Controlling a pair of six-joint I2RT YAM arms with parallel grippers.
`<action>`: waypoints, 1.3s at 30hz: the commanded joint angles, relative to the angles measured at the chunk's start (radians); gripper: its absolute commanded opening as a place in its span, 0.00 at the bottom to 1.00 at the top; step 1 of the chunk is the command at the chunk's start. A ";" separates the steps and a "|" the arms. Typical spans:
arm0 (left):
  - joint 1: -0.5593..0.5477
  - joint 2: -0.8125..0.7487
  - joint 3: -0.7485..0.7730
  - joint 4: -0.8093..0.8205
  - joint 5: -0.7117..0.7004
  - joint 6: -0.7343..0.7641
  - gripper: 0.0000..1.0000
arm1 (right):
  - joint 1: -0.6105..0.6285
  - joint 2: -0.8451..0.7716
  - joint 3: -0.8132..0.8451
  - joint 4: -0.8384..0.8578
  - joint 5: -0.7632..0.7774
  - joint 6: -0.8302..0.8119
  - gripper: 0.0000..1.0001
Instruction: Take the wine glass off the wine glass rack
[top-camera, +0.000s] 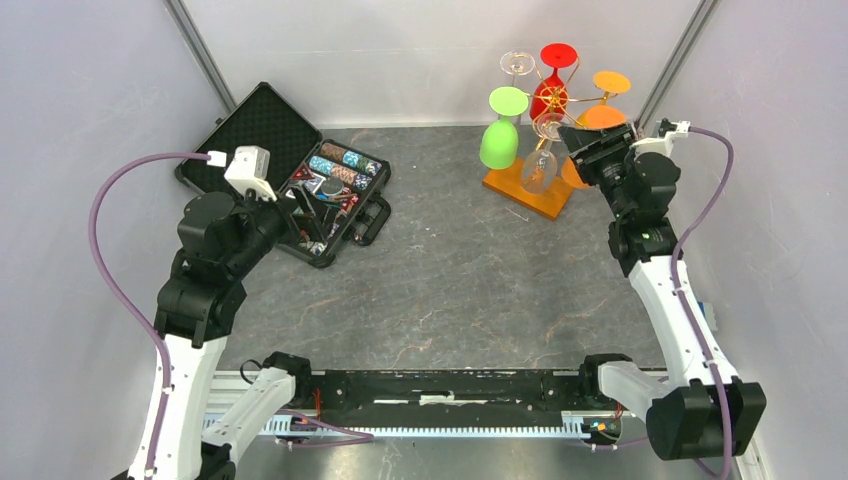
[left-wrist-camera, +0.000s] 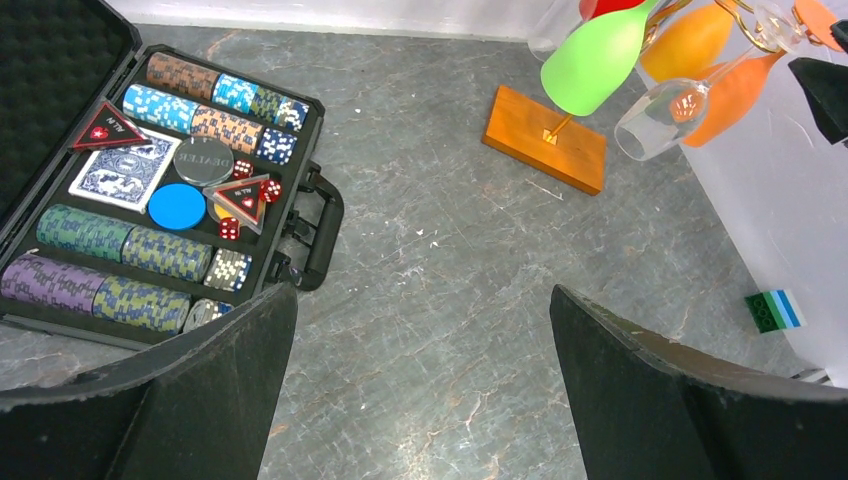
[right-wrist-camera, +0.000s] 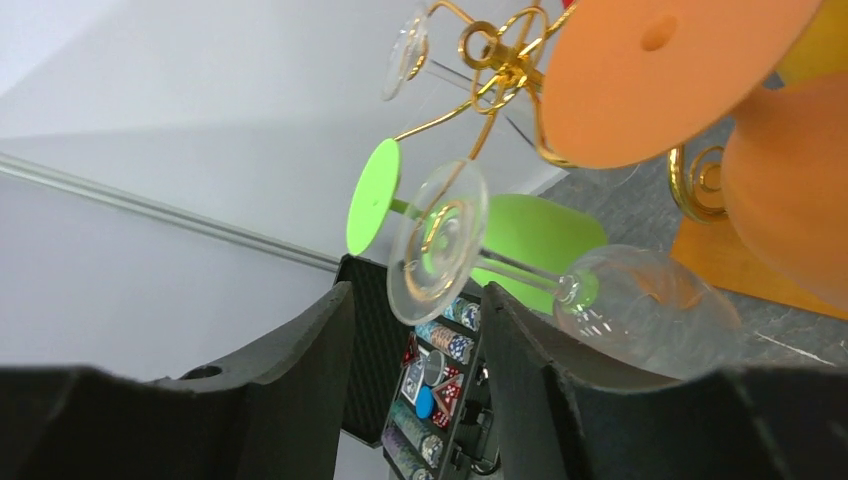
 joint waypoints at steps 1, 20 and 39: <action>0.000 0.004 -0.005 0.048 -0.012 -0.026 1.00 | -0.002 0.027 0.025 0.039 0.052 0.048 0.52; 0.000 -0.006 -0.020 0.048 -0.023 -0.024 1.00 | -0.002 0.069 0.059 -0.012 0.079 0.015 0.08; -0.001 -0.013 -0.024 0.055 -0.026 -0.029 1.00 | -0.001 0.012 0.060 -0.011 -0.012 0.117 0.00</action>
